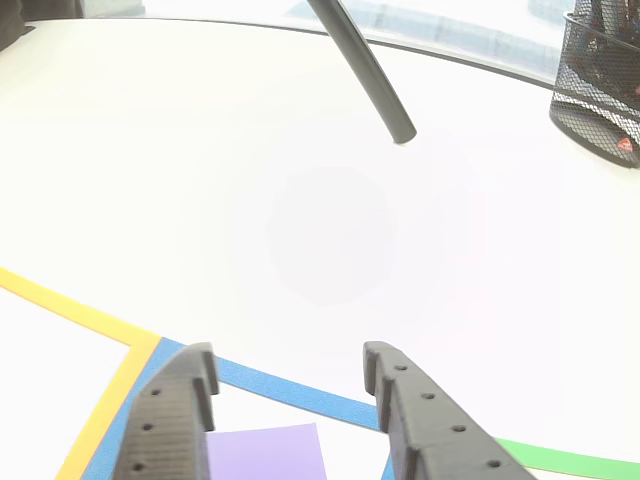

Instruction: Tower of hanoi

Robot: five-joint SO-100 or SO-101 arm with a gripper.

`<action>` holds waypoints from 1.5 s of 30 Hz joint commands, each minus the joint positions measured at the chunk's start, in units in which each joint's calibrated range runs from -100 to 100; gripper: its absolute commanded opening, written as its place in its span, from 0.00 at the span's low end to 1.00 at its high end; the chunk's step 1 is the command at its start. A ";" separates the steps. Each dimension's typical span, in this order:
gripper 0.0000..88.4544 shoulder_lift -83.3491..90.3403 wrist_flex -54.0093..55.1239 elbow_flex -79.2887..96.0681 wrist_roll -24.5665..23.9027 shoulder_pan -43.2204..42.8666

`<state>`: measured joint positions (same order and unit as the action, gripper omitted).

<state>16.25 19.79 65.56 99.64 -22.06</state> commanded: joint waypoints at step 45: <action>0.19 43.30 -97.69 -37.29 0.36 38.26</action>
<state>56.10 -87.34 19.61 100.00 15.62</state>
